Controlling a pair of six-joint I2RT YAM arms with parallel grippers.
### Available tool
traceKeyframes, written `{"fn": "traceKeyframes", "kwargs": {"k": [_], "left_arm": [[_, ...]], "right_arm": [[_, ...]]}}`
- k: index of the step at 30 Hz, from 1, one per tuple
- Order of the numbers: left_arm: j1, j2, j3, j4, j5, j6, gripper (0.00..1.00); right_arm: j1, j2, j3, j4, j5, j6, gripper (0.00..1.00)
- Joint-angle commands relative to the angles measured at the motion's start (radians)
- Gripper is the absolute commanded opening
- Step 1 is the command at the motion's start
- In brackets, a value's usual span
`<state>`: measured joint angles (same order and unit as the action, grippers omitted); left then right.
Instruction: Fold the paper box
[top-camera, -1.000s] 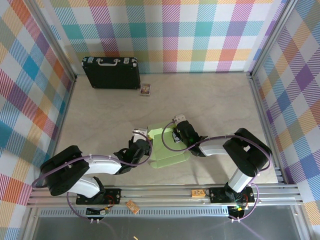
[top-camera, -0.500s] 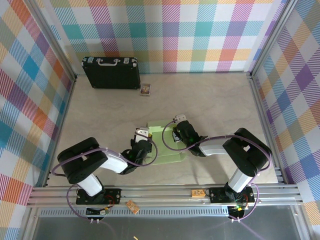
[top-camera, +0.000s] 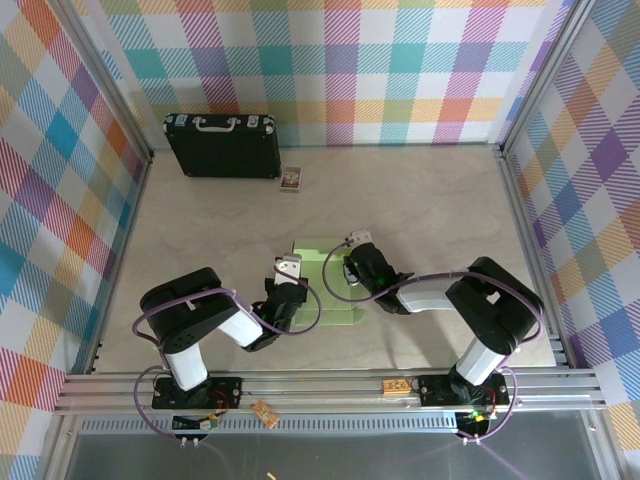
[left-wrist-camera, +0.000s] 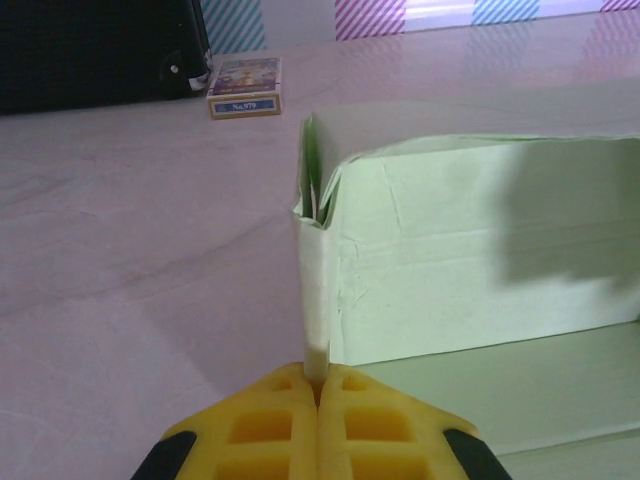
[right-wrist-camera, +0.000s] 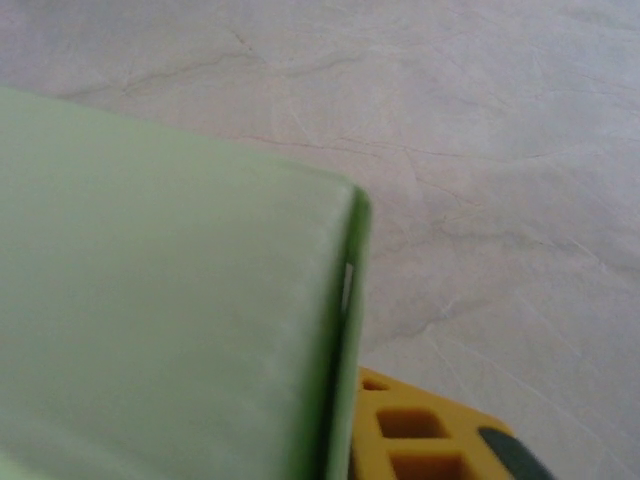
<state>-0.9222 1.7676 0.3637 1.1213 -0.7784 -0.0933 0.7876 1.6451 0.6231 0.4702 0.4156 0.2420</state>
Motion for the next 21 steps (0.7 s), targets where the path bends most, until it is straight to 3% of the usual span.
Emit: {"fn": "traceKeyframes", "kwargs": {"k": [1,11,21], "left_arm": [[0.008,0.018,-0.038,0.112,0.002,0.056,0.0],[0.063,0.033,-0.079,0.183,0.13,0.093,0.0],[0.116,0.057,-0.076,0.216,0.261,0.109,0.0]], "right_arm": [[0.012,-0.057,-0.001,-0.063,0.005,-0.001,0.27],[0.012,-0.235,0.01,-0.28,-0.086,-0.008,0.65],[0.009,-0.467,0.119,-0.695,-0.22,0.021,0.78]]}}
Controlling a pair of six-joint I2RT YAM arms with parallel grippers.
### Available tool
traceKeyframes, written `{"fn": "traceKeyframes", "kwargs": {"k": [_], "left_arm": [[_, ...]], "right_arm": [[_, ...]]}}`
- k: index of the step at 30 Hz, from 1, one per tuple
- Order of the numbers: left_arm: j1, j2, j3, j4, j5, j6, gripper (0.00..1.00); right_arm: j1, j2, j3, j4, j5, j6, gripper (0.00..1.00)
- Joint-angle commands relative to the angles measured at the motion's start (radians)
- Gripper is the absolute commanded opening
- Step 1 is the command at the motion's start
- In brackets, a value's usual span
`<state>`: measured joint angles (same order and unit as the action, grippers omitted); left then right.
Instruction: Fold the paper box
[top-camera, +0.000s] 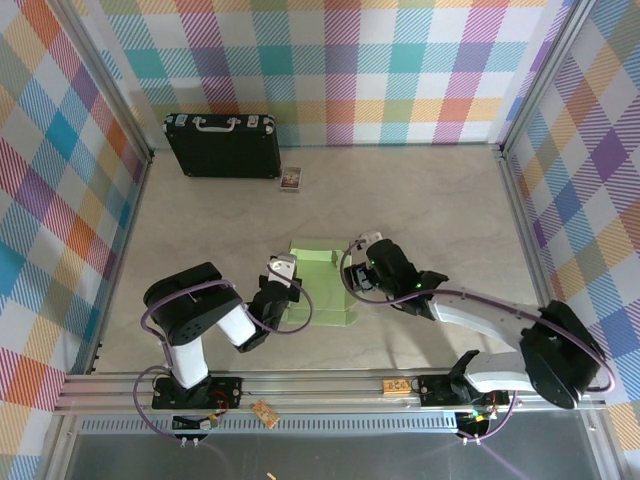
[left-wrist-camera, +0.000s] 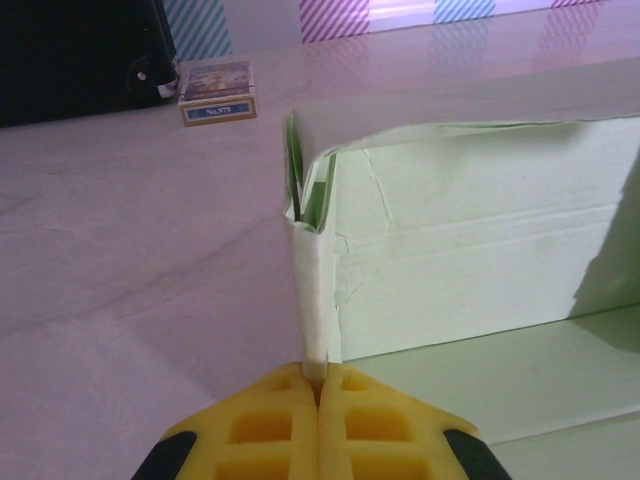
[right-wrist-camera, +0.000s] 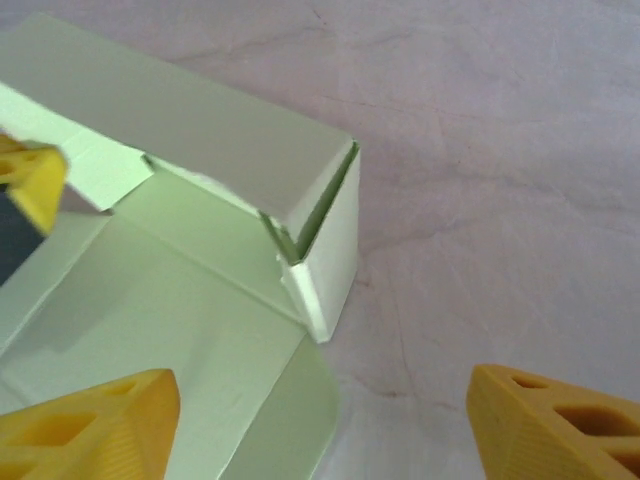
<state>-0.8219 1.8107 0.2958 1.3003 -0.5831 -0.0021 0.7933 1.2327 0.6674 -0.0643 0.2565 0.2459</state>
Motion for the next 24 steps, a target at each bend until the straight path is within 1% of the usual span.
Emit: {"fn": "traceKeyframes", "kwargs": {"k": [1,4,7,9,10,11,12,16,18,22,24], "left_arm": [[0.019,0.015,-0.005,0.037,0.082,0.019,0.0],[0.031,0.018,0.006,0.037,0.122,0.027,0.0],[0.046,0.024,0.018,0.04,0.164,0.027,0.0],[0.058,0.026,0.027,0.042,0.215,0.028,0.0],[0.059,0.026,0.031,0.044,0.236,0.033,0.0],[0.061,0.026,0.035,0.044,0.247,0.036,0.0],[0.061,0.025,0.037,0.045,0.259,0.039,0.0],[0.065,0.043,0.052,0.047,0.294,0.064,0.0],[0.067,0.05,0.058,0.048,0.309,0.066,0.0],[0.069,0.052,0.066,0.05,0.334,0.076,0.0],[0.072,0.054,0.067,0.05,0.35,0.081,0.0]], "right_arm": [[0.001,-0.068,0.104,-0.203,-0.07,0.012,0.8],[-0.021,-0.067,0.196,-0.288,-0.084,0.01,0.91],[-0.099,-0.007,0.277,-0.298,-0.202,-0.01,0.92],[-0.149,0.068,0.346,-0.327,-0.27,-0.02,0.9],[-0.169,0.112,0.387,-0.349,-0.304,-0.028,0.87],[-0.18,0.155,0.427,-0.371,-0.342,-0.046,0.85],[-0.182,0.191,0.453,-0.376,-0.363,-0.068,0.85],[-0.186,0.324,0.539,-0.387,-0.405,-0.174,0.81],[-0.186,0.37,0.56,-0.391,-0.412,-0.185,0.79],[-0.186,0.433,0.564,-0.35,-0.485,-0.195,0.76],[-0.186,0.454,0.567,-0.339,-0.483,-0.195,0.76]]}}
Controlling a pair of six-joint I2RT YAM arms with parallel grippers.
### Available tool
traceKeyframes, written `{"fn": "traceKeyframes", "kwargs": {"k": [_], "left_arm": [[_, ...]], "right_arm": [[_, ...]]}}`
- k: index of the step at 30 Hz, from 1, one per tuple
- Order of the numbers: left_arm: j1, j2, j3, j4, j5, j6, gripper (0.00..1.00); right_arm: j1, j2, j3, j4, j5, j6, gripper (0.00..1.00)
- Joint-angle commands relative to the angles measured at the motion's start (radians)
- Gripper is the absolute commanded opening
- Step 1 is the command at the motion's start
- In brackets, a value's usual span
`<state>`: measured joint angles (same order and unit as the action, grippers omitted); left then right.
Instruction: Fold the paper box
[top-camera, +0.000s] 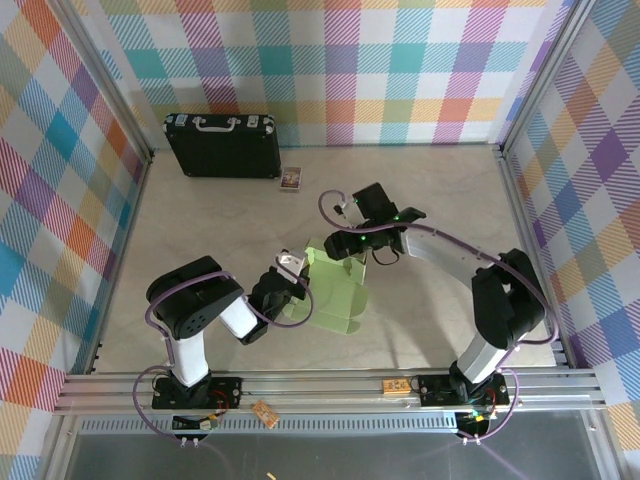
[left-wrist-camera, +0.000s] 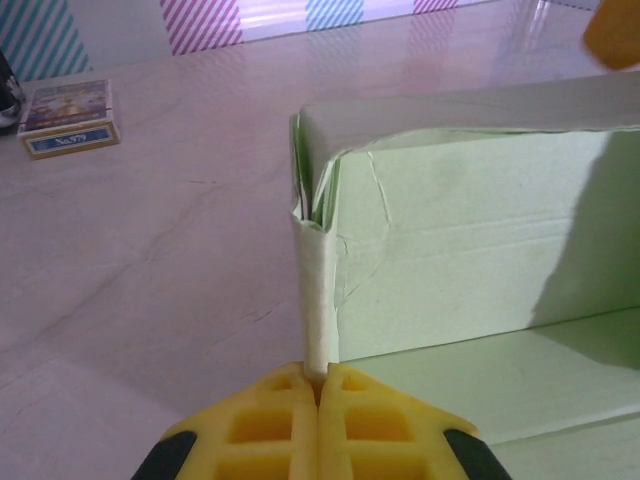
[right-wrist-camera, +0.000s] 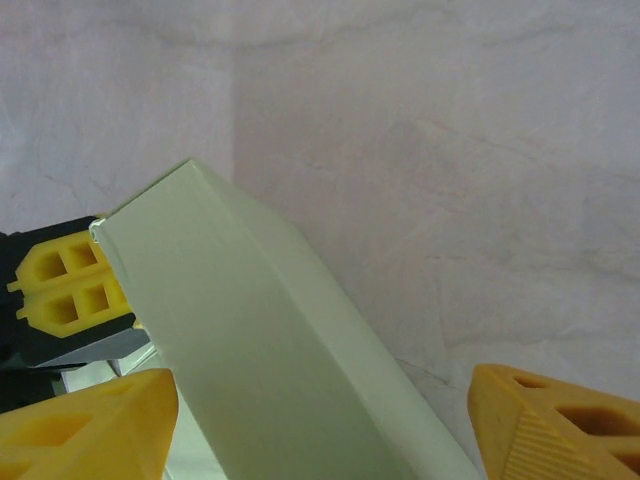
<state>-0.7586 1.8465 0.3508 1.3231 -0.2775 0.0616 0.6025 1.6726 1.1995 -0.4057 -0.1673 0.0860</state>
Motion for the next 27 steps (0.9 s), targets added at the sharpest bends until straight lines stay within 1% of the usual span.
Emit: {"fn": "traceKeyframes", "kwargs": {"k": [1,6,9,13,17,19,20,21,24,25,27], "left_arm": [[0.009,0.021,0.014,0.027,0.047,0.018,0.0],[0.01,0.04,0.035,0.027,0.066,0.013,0.0],[0.011,0.037,0.04,0.025,0.058,0.004,0.01],[0.011,0.055,0.055,0.025,0.051,-0.002,0.15],[0.01,0.075,0.071,0.025,0.039,-0.02,0.3],[0.01,0.08,0.075,0.024,0.027,-0.025,0.31],[0.01,0.082,0.08,0.024,0.011,-0.026,0.28],[0.01,0.082,0.083,0.024,-0.015,-0.027,0.24],[0.011,0.079,0.089,0.024,-0.109,-0.032,0.23],[0.011,0.079,0.092,0.024,-0.124,-0.032,0.25],[0.011,0.084,0.104,0.024,-0.104,-0.016,0.32]], "right_arm": [[0.005,0.027,0.036,0.007,-0.052,-0.038,0.76],[0.005,0.074,0.042,0.028,-0.043,-0.017,0.71],[0.005,0.082,0.037,0.031,-0.031,-0.006,0.69],[0.005,0.087,0.034,0.034,-0.041,0.0,0.64],[0.005,0.087,0.023,0.041,-0.045,0.005,0.63],[0.005,0.089,0.023,0.041,-0.043,0.007,0.63],[0.005,0.09,0.022,0.039,-0.043,0.007,0.62],[0.005,0.088,0.023,0.039,-0.041,0.007,0.62],[0.006,0.084,0.022,0.034,-0.032,0.008,0.62],[0.005,0.08,0.02,0.033,-0.032,0.008,0.62],[0.005,0.078,0.017,0.033,-0.033,0.007,0.62]]}}
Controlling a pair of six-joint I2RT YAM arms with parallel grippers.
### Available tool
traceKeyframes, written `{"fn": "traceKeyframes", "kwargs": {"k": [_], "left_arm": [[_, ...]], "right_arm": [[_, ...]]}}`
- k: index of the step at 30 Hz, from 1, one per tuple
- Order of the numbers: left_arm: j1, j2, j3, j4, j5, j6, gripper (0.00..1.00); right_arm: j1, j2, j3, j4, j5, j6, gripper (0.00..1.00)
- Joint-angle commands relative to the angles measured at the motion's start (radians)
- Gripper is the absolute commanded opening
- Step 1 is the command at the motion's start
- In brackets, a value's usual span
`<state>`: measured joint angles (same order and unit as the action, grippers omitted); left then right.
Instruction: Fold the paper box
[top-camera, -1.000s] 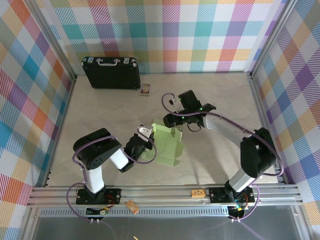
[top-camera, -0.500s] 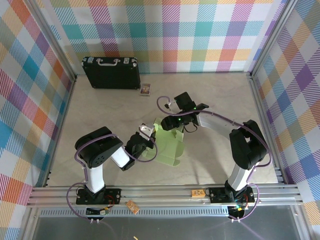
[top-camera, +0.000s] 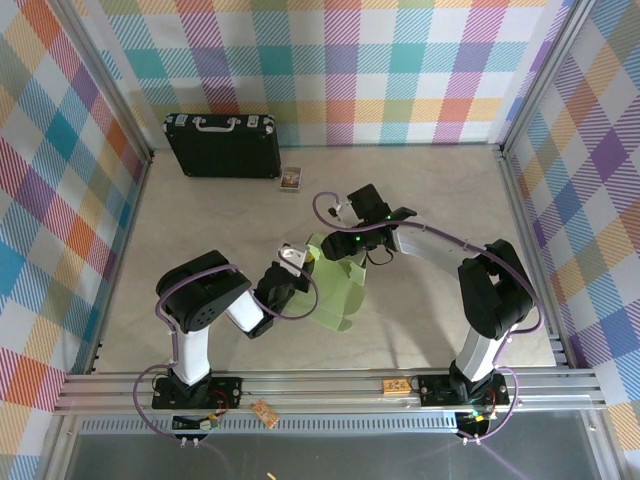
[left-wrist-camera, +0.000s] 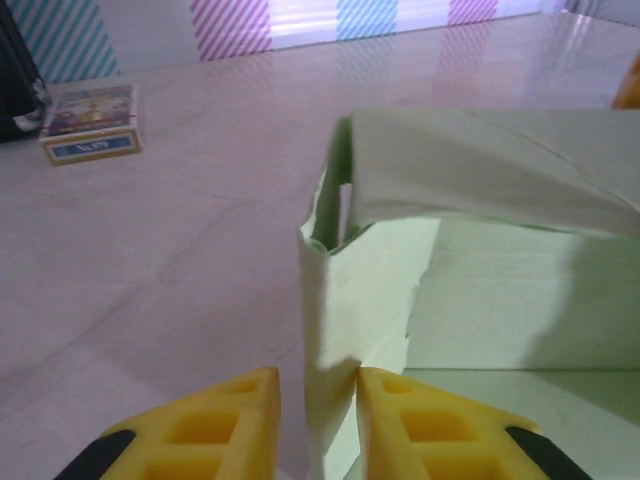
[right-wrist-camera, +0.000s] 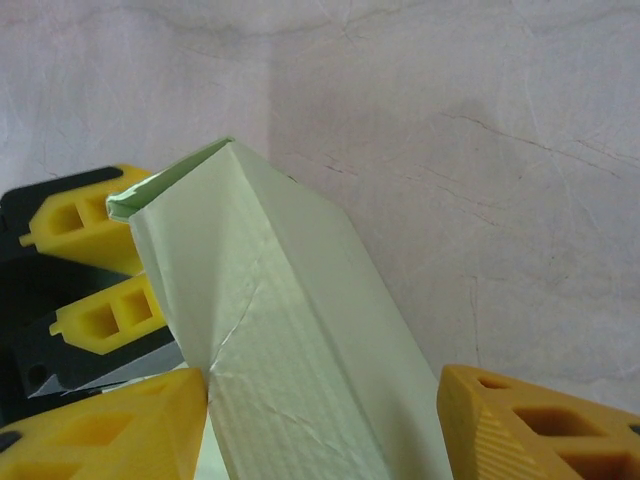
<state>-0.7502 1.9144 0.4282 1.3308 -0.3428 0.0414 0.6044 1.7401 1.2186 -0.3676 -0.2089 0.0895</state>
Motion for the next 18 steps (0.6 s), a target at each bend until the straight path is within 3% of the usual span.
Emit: {"fn": "traceKeyframes", "kwargs": {"k": [1,11,15,18], "left_arm": [[0.003,0.021,0.032,0.017,-0.018,0.011,0.34],[0.016,0.057,0.09,0.019,0.086,0.032,0.3],[0.017,0.042,0.086,0.018,0.076,0.006,0.19],[0.019,0.041,0.084,0.018,0.075,0.006,0.02]], "right_arm": [[0.004,0.009,-0.002,-0.007,0.009,0.004,0.62],[0.003,0.012,-0.003,-0.014,0.014,0.004,0.6],[0.004,0.012,-0.005,-0.014,0.011,0.004,0.6],[0.003,0.016,-0.002,-0.017,0.008,0.004,0.59]]}}
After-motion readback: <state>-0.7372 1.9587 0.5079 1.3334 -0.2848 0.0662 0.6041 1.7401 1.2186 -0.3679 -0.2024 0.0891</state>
